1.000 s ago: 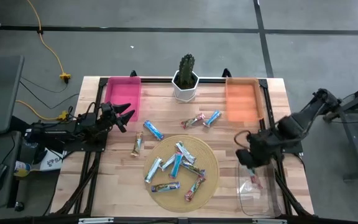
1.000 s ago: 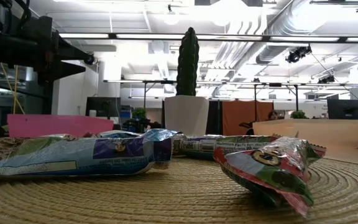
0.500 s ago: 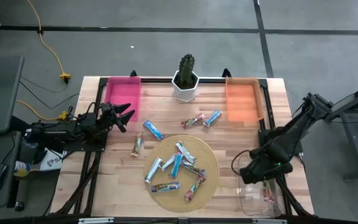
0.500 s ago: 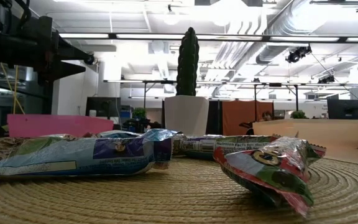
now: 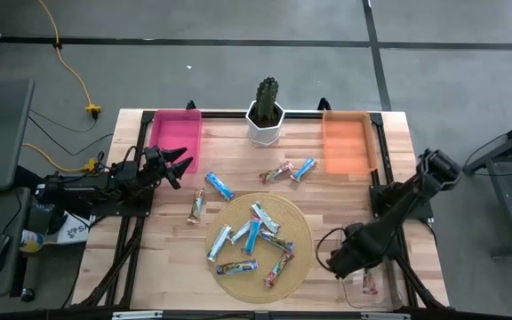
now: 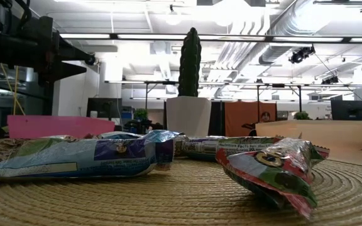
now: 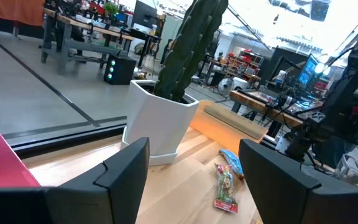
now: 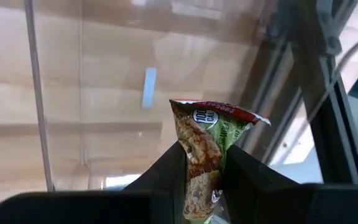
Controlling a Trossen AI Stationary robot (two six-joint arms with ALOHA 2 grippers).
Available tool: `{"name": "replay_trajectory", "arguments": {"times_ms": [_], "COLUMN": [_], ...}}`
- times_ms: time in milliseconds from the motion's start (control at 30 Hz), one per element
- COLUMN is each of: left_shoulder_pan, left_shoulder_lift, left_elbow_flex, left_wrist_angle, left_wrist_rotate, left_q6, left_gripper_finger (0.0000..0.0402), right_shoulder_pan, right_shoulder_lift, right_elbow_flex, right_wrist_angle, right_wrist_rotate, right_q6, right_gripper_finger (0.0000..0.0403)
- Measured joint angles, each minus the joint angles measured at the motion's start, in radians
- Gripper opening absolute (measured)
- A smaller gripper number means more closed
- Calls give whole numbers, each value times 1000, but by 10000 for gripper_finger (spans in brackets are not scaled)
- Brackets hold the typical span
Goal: Pick and place Granola Bars by type
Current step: Put the red granola bar into the transparent bin
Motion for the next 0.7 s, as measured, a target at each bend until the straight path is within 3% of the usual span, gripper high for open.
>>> {"name": "replay_trajectory", "arguments": {"times_ms": [167, 400, 700], "left_shoulder_pan": [0, 0, 0], "left_shoulder_lift": [0, 0, 0], "left_elbow_flex": [0, 0, 0], "left_wrist_angle": [0, 0, 0], "left_wrist_rotate": [0, 0, 0], "left_q6": [0, 0, 0], "left_gripper_finger": [245, 245, 245], "right_shoulder_pan": [-4, -9, 5], "right_shoulder_lift": [24, 25, 25], "right_elbow_flex": [-20, -57, -57], "right_wrist_angle": [4, -33, -39], "right_wrist_rotate": [39, -10, -18], "right_q6": [27, 38, 35], "right_gripper_finger": [73, 77, 126]}}
